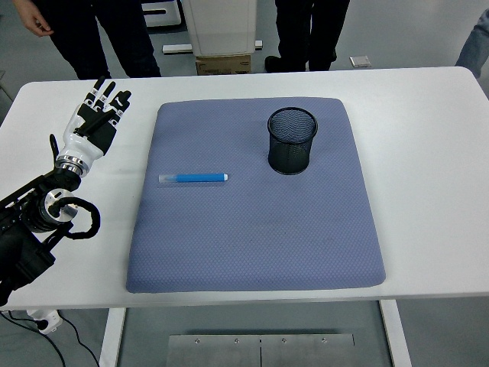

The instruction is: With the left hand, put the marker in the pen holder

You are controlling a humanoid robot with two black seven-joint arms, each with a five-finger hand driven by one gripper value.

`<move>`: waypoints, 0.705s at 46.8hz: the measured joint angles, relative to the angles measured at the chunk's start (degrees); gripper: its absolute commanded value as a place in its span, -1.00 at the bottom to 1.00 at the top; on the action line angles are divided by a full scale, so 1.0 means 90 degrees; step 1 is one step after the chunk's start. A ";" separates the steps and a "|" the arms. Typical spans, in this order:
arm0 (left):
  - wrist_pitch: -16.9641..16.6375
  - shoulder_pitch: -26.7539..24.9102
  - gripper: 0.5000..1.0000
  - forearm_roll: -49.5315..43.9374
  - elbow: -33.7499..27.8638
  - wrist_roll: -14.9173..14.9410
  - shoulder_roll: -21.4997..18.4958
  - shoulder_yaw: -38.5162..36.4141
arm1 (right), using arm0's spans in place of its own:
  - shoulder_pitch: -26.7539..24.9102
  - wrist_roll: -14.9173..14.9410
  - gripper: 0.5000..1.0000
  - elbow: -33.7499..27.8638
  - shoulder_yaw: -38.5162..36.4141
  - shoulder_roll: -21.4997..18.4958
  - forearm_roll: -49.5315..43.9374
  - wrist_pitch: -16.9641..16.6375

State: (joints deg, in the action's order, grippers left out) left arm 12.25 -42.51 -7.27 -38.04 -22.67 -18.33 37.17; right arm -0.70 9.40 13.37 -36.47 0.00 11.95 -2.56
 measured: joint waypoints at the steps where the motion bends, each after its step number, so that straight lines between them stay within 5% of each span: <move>1: -0.0001 -0.0010 1.00 -0.0007 -0.0009 0.0000 -0.0003 0.0000 | -0.0001 0.0000 1.00 -0.0001 0.0000 0.0000 0.0000 0.0000; 22: 0.0058 -0.0354 1.00 -0.0041 -0.0452 0.0009 -0.0924 -0.0187 | 0.0000 0.0000 1.00 0.0000 0.0000 0.0000 0.0000 -0.0006; 33: 0.0004 -0.1093 1.00 -0.0021 -0.0589 0.0029 -0.1183 -0.1798 | 0.0001 0.0000 1.00 0.0004 0.0000 0.0000 0.0000 -0.0001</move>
State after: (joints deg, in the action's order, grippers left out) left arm 12.29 -52.35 -7.47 -43.35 -22.41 -28.98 20.99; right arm -0.70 9.40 13.40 -36.48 0.00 11.95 -2.57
